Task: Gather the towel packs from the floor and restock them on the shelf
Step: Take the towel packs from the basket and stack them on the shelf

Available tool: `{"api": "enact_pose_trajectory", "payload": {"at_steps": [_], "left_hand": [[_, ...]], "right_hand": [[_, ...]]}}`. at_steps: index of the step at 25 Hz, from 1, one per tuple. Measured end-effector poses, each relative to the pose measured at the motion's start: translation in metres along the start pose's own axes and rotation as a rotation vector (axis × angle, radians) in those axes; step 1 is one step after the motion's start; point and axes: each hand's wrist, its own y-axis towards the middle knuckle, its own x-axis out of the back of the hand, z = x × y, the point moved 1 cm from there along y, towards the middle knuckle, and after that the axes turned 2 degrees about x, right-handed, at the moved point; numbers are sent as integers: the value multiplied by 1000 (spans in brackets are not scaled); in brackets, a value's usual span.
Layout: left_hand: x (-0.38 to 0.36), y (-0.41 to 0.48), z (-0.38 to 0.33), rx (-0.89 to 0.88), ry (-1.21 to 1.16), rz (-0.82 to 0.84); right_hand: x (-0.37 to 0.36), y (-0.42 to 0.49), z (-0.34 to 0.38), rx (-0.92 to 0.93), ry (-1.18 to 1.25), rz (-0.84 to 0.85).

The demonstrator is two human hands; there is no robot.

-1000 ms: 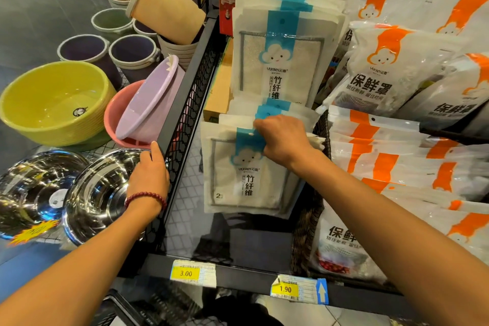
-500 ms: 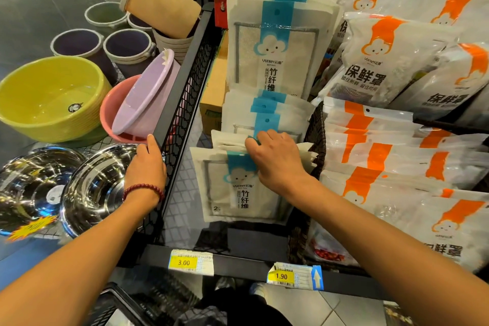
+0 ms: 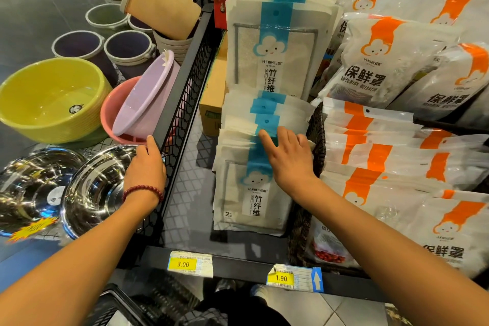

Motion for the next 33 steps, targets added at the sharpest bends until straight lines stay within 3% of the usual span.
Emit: {"api": "enact_pose_trajectory", "payload": {"at_steps": [13,18,23,29,31,33], "left_hand": [[-2,1,1,5,-24,-15],[3,5,6,35,-133,54],[36,-23,16,32,-172,113],[65,-179,72,378,-450,-4],[60,-258,100,579,-508,-47],[41,-339,126,801,-544,1]], "right_hand": [[-28,19,-11,-79,-83,74],[-27,5,-2,-6,-153,113],[2,-16,27,87,31,79],[15,-98,109,406,510,45],[14,-139,145,627,641,-87],[3,-175,183,774,678,-64]]}}
